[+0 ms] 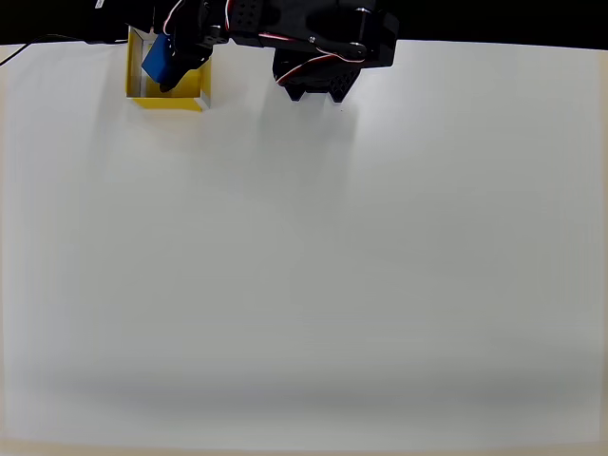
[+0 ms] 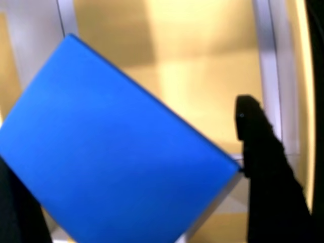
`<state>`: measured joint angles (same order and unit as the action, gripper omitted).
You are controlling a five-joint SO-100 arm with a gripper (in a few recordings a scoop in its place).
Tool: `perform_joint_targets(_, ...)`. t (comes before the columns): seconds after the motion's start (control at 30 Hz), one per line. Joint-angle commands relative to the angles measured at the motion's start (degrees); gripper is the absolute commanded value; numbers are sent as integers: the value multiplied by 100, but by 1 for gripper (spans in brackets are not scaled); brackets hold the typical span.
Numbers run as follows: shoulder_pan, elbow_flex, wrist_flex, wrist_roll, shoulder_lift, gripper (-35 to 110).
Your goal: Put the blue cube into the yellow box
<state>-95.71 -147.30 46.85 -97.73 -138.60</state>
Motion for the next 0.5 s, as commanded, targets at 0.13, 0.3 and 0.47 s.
perform_joint_targets(0.13,-255,-475,-580,-35,-686,28)
perform_joint_targets(0.3,-387,-940,-1178,-264,-773,38)
perform_joint_targets(0.47,-483,-1046,-1354,-404,-773,45)
